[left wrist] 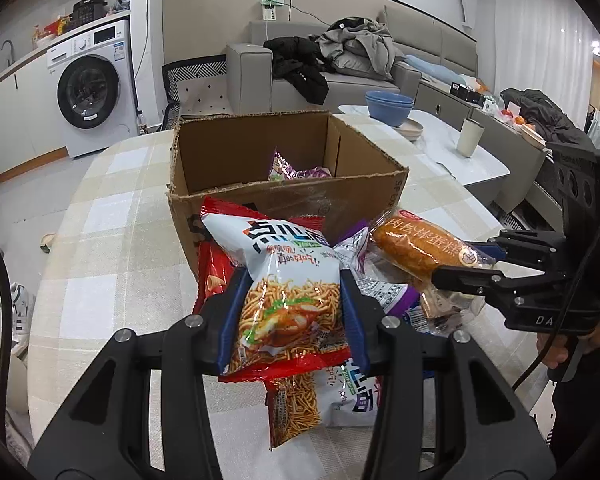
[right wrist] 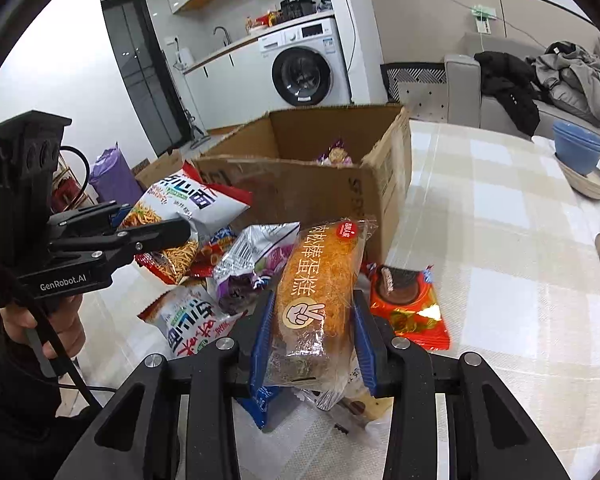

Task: Organize snacks
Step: 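Lift both held packs and carry them over the cardboard box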

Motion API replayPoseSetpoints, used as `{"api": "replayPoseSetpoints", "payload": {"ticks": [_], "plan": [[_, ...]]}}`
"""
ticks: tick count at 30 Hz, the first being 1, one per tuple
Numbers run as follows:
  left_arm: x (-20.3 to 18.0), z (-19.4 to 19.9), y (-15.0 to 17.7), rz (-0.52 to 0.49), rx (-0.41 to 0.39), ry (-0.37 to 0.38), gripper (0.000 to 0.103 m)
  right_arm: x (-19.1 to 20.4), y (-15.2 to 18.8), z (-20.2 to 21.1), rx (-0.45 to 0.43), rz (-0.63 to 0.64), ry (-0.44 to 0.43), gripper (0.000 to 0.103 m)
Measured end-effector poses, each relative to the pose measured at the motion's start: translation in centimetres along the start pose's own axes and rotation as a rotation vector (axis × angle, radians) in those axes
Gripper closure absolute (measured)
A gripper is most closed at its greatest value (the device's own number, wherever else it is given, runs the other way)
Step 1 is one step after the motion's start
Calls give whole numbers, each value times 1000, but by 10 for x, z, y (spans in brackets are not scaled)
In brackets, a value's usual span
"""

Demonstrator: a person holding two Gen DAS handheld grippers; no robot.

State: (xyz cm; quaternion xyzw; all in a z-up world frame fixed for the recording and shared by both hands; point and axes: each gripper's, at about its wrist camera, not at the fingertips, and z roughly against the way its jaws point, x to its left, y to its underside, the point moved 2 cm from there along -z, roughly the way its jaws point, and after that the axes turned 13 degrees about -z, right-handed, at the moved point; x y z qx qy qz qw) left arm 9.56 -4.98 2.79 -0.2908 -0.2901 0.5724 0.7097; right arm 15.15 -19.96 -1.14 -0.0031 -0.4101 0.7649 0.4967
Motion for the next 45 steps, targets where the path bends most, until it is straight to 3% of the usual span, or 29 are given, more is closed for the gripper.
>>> {"api": "replayPoseSetpoints", "payload": {"ticks": [28,45], "plan": [[16,62,-19,26,-106,-36,62,17,-20,37,-194,-6,-70,66],[40,54,-49,40,-121,-60,62,24,-47,21,-217,-34,-67,66]]}}
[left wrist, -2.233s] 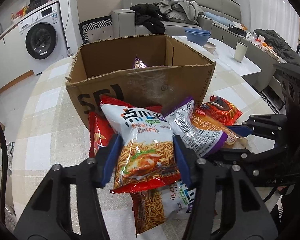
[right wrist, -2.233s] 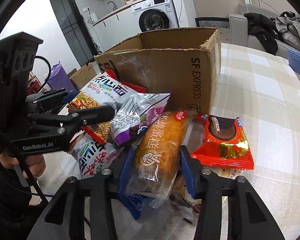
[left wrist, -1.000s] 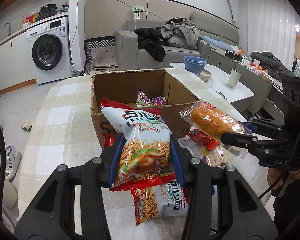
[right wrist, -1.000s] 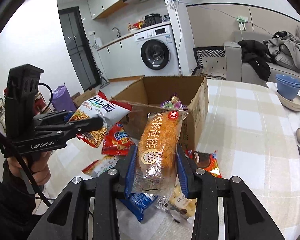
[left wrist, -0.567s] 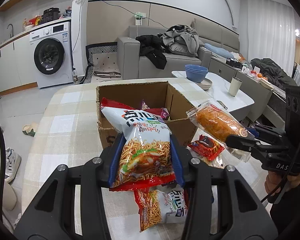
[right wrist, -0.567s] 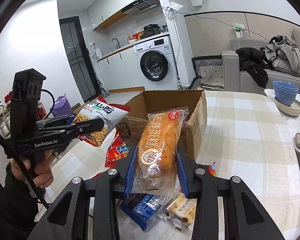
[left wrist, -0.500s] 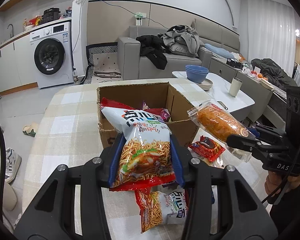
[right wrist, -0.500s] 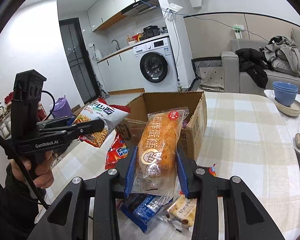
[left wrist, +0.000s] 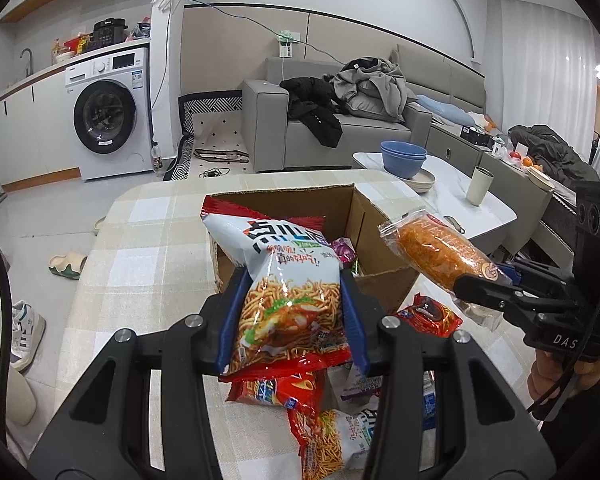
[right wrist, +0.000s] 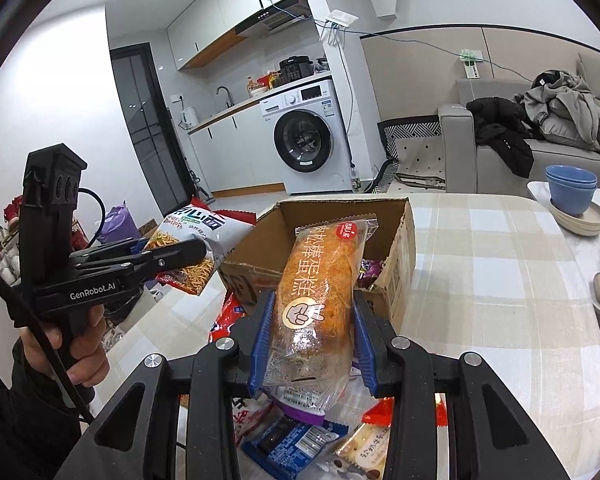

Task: Organize snacks
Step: 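Lift both held packs and carry them over the cardboard box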

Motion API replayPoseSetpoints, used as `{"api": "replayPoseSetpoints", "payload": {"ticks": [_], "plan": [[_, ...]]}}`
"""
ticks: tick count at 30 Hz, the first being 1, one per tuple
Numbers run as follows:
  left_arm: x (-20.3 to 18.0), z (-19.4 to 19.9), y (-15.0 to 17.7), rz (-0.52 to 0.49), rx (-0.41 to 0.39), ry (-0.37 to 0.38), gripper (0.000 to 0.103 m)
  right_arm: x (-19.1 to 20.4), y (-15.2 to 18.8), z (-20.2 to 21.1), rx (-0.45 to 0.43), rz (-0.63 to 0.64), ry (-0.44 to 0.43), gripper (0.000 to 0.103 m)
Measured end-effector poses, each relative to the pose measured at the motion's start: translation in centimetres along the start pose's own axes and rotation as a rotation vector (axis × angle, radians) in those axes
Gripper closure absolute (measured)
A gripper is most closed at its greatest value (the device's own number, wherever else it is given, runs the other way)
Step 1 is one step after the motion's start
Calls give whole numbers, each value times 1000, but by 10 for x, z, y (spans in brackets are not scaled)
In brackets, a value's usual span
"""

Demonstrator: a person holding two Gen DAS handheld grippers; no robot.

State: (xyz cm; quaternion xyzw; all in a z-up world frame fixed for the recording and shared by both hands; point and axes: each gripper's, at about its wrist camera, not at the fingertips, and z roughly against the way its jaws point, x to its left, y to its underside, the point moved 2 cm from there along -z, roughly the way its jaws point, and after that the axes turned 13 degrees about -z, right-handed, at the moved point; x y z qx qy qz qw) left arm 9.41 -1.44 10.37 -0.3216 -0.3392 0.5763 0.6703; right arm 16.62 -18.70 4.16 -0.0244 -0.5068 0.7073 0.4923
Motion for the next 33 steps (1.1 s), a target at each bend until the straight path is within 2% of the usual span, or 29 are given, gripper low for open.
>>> {"api": "replayPoseSetpoints", "payload": {"ticks": [21,33], "plan": [[26,-42,-37,24,8,-16,62,5,-30,-42,22,-37,40,66],[24,-98,-43,23,52,-9,62,2,-39,-67,43,-38,76,66]]}}
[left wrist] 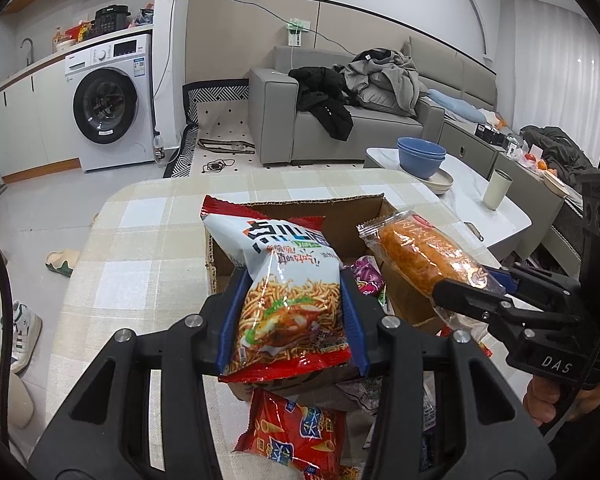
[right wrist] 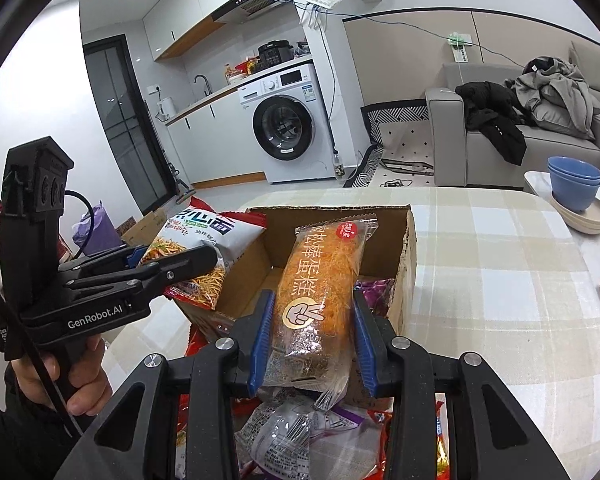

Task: Organize snacks
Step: 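Lift both held packs and carry them over the cardboard box, then open both grippers to drop the packs into the box, then withdraw both open grippers from the box toward the remaining snacks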

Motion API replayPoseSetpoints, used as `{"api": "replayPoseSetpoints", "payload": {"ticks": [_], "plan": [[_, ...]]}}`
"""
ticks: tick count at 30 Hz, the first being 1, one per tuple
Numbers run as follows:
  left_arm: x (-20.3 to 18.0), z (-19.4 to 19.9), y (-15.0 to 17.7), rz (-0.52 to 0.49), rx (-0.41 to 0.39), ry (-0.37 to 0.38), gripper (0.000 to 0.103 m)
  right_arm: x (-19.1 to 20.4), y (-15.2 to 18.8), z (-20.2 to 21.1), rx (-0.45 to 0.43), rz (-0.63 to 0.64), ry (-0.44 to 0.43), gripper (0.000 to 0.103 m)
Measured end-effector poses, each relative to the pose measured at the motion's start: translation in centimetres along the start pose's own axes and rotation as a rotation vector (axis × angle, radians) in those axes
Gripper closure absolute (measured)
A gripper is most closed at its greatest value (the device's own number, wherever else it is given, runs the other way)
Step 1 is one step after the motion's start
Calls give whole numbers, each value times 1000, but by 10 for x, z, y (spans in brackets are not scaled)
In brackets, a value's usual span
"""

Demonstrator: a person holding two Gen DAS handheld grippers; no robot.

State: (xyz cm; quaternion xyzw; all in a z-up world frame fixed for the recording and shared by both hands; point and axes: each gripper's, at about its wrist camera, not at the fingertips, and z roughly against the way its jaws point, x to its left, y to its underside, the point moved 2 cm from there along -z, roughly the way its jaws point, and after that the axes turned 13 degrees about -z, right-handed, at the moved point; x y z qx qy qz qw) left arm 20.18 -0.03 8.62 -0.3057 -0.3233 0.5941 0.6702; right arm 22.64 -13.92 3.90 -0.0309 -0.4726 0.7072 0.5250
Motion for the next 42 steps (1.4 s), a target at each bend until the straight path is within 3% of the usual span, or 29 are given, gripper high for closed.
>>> {"api": "replayPoseSetpoints", "payload": {"ticks": [26,30,32,35,36,40,42], "plan": [[-10,-61,-3,-18,69,10,61,1,-8,-23,-27,-13,37,65],[-11,-50,-3,-41,44,11,60,3,-6,-12,-47,13,36,46],[-11,-45,-3,-44,41,6,52,2,-4,-6,-48,25,51,36],[-12,-32,0,-49,43,-8,24,0,0,6,-54,34,61,17],[-13,-27,1,-49,39,-11,22,-1,2,10,-56,30,69,12],[-15,-8,10,-43,34,-21,16,-9,9,26,-67,14,84,2],[-15,0,16,-33,32,-20,0,-12,14,35,-75,9,93,1]]}}
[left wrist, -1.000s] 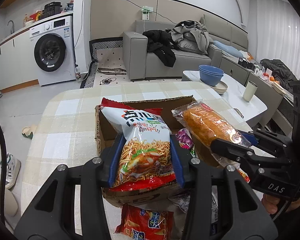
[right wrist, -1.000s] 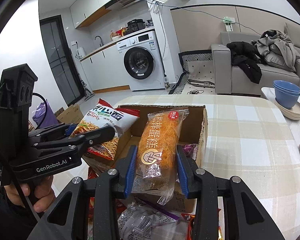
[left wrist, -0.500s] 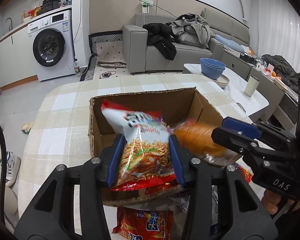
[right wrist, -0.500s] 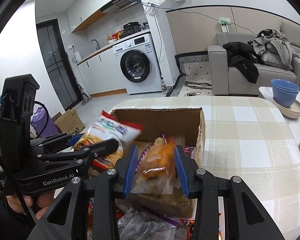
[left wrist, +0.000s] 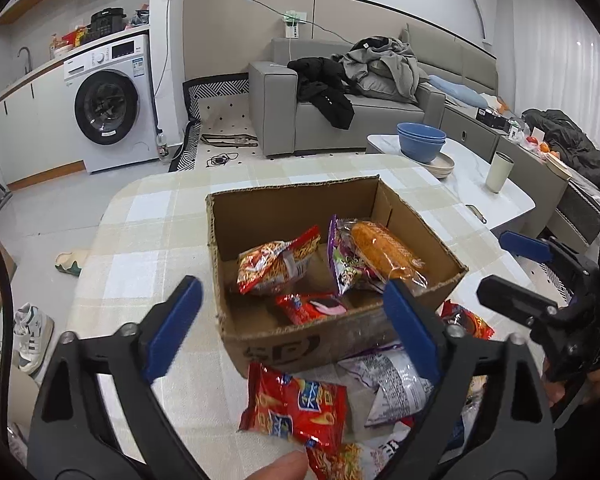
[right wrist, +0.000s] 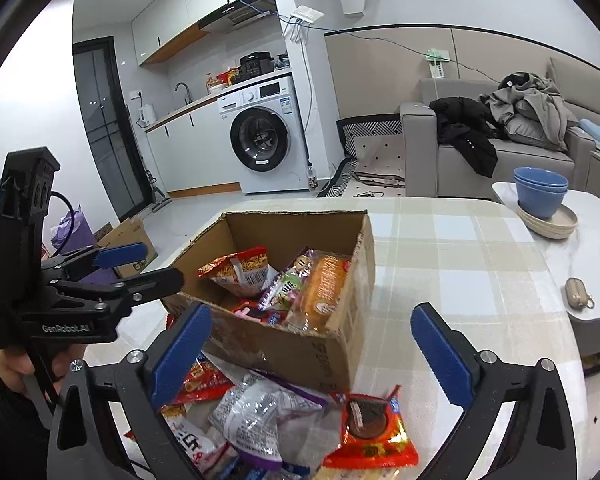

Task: Organize snacks
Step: 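Withdraw both open grippers from the box toward the remaining snacks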

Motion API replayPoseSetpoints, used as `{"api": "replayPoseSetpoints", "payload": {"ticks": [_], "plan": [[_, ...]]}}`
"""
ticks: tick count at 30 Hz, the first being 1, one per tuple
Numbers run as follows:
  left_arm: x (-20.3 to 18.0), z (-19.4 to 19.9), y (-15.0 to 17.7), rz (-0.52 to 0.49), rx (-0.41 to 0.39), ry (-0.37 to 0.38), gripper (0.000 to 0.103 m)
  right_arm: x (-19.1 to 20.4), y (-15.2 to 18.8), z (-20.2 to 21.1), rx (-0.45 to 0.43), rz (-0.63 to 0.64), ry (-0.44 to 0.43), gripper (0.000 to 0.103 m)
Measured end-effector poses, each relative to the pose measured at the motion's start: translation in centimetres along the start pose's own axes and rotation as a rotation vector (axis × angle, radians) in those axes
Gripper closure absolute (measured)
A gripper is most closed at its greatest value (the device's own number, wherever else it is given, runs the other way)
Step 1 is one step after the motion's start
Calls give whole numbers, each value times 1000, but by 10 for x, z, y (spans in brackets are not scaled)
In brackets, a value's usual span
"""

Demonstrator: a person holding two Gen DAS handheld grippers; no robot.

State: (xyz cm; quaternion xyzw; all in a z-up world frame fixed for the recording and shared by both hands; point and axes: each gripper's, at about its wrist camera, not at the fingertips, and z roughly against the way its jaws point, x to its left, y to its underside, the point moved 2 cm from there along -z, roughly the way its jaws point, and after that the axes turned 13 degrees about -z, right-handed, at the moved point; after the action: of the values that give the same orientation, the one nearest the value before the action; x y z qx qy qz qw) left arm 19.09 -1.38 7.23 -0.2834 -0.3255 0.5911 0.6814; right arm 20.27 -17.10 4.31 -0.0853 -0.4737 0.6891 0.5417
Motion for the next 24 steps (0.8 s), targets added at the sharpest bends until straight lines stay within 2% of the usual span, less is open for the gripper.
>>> {"api": "replayPoseSetpoints", "payload": {"ticks": [14,24], "plan": [[3,37,40,28,20,-23,1,-25,26,21,53,-34,47,1],[-6,30,60,30,78,-22,1,-38,34,20,87,-53,59,1]]}}
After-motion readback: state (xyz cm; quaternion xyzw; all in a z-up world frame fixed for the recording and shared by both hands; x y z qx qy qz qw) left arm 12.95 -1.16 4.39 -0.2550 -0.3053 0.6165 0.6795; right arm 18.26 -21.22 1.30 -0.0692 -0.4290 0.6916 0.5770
